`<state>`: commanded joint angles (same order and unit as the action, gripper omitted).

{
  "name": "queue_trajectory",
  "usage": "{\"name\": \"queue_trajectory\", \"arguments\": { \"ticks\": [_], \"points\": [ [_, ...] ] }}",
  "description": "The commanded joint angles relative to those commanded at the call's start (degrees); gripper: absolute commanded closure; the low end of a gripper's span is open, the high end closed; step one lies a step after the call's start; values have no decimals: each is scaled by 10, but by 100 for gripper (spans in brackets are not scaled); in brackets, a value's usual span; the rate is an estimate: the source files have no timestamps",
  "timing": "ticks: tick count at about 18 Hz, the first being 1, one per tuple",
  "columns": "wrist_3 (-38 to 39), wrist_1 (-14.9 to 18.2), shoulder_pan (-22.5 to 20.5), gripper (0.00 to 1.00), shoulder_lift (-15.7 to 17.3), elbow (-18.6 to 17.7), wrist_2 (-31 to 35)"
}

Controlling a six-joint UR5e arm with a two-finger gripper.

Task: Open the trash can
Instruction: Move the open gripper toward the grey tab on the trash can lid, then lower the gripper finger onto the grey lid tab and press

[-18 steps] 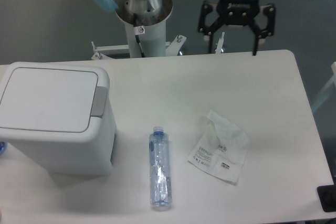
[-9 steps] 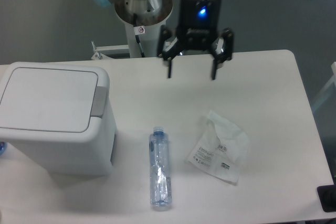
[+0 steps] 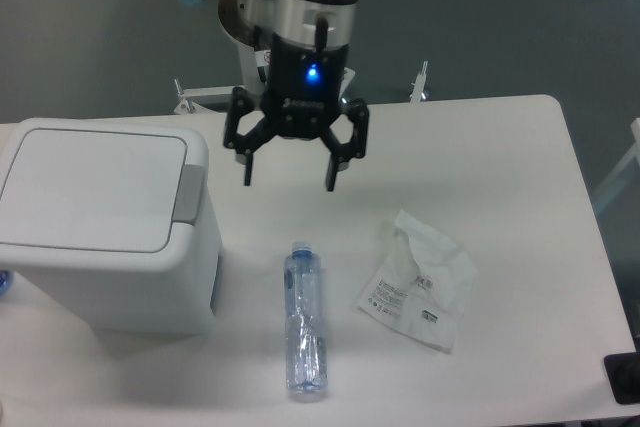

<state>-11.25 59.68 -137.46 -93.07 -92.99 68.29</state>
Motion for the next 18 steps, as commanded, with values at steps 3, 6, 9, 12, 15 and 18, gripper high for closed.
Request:
{"name": "queue_trajectory", "arguments": {
  "ticks": [3, 6, 9, 12, 15, 18],
  "points": [
    [9, 0, 5, 0, -2, -4, -1],
    [13, 0, 12, 0, -4, -6, -1],
    [23, -1, 16, 0, -3, -12, -1],
    [23, -9, 18, 0, -5, -15, -1],
    [23, -13, 20, 0, -5, -16, -1],
    [23, -14, 22, 0, -10, -16, -1]
  ]
}}
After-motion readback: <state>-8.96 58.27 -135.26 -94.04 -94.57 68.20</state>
